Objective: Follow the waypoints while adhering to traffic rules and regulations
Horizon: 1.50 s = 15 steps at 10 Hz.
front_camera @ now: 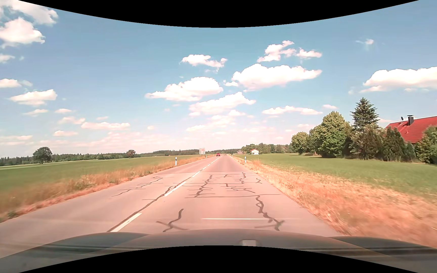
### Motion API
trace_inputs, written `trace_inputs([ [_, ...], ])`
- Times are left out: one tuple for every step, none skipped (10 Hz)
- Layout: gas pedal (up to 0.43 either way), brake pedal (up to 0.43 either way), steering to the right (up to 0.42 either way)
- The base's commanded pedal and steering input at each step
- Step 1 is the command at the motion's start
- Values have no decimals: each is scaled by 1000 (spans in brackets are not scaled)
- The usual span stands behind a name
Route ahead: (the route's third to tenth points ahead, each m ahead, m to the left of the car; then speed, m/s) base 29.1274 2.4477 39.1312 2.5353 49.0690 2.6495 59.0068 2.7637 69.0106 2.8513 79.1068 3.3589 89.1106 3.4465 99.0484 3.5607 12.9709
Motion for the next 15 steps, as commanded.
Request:
trace_inputs([
  [220, 0, -10],
  [220, 0, -10],
  [220, 0, -10],
  [220, 0, -10],
  [220, 0, -10],
  [220, 0, -9],
  [220, 0, -9],
  [220, 0, -8],
  [220, 0, -5],
  [228, 0, -1],
  [228, 0, 0],
  [240, 0, 0],
  [240, 0, 0],
  [240, 0, 0],
  [240, 0, 0],
])
